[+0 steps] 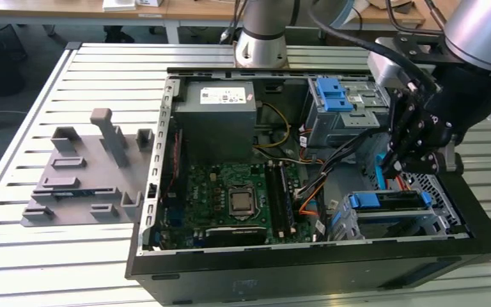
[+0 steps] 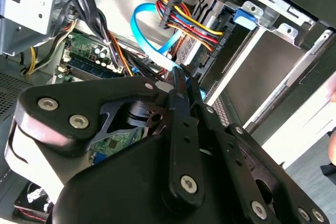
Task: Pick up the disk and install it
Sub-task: 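Insert the second disk wire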
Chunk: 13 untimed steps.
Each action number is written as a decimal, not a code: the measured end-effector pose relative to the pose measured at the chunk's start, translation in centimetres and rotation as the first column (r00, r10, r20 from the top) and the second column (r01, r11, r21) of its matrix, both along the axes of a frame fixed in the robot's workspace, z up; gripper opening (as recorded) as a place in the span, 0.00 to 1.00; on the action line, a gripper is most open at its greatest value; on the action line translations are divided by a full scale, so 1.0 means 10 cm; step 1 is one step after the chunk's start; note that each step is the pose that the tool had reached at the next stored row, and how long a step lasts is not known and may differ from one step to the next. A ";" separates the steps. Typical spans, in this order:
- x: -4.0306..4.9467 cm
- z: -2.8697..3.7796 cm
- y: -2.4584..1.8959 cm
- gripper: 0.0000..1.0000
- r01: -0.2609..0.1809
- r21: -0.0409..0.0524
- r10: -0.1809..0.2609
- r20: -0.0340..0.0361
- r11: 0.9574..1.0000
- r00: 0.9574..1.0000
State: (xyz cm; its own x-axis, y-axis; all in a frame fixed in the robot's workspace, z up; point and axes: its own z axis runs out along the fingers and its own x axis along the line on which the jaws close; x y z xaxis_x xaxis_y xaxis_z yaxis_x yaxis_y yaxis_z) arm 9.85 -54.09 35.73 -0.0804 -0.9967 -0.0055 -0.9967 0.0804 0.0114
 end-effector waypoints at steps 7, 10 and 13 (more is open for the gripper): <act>0.000 -0.071 -0.045 0.16 0.000 0.001 0.000 0.000 1.000 1.000; 0.000 -0.072 -0.045 0.16 0.000 0.001 0.000 0.000 1.000 1.000; 0.000 -0.076 -0.047 0.16 0.000 0.015 0.000 0.000 1.000 1.000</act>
